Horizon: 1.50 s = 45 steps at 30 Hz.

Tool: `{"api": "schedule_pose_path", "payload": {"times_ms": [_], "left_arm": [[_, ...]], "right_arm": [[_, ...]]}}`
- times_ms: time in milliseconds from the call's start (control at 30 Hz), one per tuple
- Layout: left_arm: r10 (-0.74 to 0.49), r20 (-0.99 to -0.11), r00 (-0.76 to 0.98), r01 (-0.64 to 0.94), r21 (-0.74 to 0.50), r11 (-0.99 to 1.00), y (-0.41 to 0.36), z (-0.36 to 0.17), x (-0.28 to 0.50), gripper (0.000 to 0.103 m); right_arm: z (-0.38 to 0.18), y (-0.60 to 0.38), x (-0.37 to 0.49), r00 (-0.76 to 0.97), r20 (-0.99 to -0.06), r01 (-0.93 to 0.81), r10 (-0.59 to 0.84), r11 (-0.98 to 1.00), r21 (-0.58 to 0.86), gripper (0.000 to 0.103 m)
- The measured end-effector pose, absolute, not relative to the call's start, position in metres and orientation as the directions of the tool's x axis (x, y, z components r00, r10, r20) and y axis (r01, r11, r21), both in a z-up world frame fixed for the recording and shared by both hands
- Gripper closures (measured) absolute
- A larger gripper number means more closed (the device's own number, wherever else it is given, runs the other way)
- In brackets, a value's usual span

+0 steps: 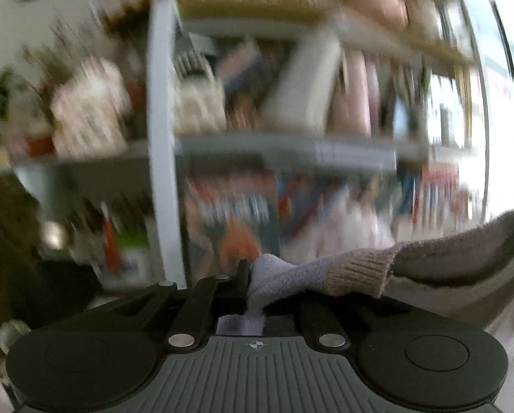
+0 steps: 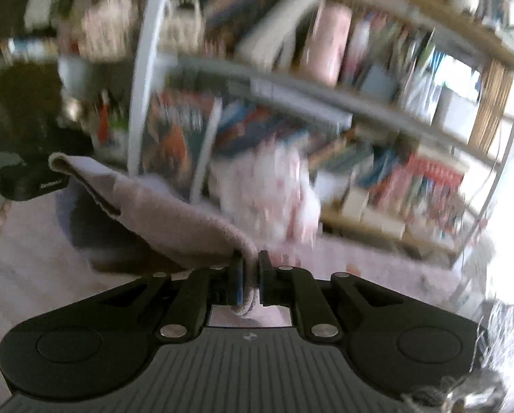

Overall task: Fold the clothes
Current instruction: 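Lift the sweater with the right gripper while the left gripper grasps its lavender edge, then lower the held sweater flat onto the mat and open both grippers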

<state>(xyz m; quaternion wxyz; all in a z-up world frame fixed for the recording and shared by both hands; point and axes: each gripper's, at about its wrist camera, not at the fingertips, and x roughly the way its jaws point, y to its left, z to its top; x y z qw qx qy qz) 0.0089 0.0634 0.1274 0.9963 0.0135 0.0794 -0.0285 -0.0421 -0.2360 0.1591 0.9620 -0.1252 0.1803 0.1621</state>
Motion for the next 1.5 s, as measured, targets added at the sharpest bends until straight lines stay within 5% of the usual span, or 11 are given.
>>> {"api": "schedule_pose_path", "payload": {"times_ms": [233, 333, 400, 467, 667, 800, 1000, 1067, 1167, 1500], "left_arm": [[-0.029, 0.216, 0.976, 0.03, -0.002, 1.0, 0.071, 0.234, -0.052, 0.098], [-0.06, 0.279, 0.958, 0.062, 0.004, 0.998, 0.071, 0.259, -0.062, 0.098], [-0.084, 0.224, 0.971, 0.082, 0.02, 0.996, 0.069, 0.263, -0.049, 0.098], [-0.095, 0.121, 0.988, 0.091, 0.04, 0.995, 0.066, 0.252, -0.026, 0.098], [-0.099, -0.34, 0.935, 0.109, 0.01, 0.994, 0.055, 0.156, 0.077, 0.097], [-0.069, -0.502, 0.862, 0.101, 0.038, 0.994, 0.037, 0.095, 0.123, 0.096], [-0.051, -0.601, 0.798, 0.128, 0.087, 0.988, 0.02, 0.063, 0.147, 0.076], [-0.055, -0.601, 0.798, 0.148, 0.107, 0.983, 0.019, 0.069, 0.135, 0.058], [-0.044, -0.589, 0.807, 0.156, 0.141, 0.978, 0.02, 0.074, 0.113, 0.043], [0.005, -0.665, 0.747, 0.072, 0.089, 0.993, 0.033, 0.053, 0.038, 0.042]], "right_arm": [[0.253, -0.26, -0.108, 0.917, -0.061, -0.398, 0.393, 0.904, -0.157, 0.096], [0.281, -0.272, -0.125, 0.908, 0.054, -0.406, 0.415, 0.904, -0.133, 0.096], [0.295, -0.279, -0.131, 0.9, 0.11, -0.41, 0.421, 0.905, -0.113, 0.096], [0.296, -0.285, -0.12, 0.899, 0.077, -0.428, 0.432, 0.902, -0.063, 0.096], [0.225, -0.288, -0.027, 0.868, -0.274, -0.409, 0.415, 0.909, 0.082, 0.096], [0.157, -0.279, 0.043, 0.842, -0.436, -0.337, 0.318, 0.941, 0.036, 0.096], [0.092, -0.277, 0.124, 0.799, -0.565, -0.268, 0.204, 0.963, -0.031, 0.096], [0.079, -0.279, 0.145, 0.787, -0.592, -0.257, 0.174, 0.965, -0.058, 0.096], [0.061, -0.283, 0.172, 0.768, -0.628, -0.241, 0.127, 0.965, -0.099, 0.096], [-0.001, -0.285, 0.222, 0.685, -0.728, -0.225, 0.023, 0.957, -0.181, 0.092]]}}
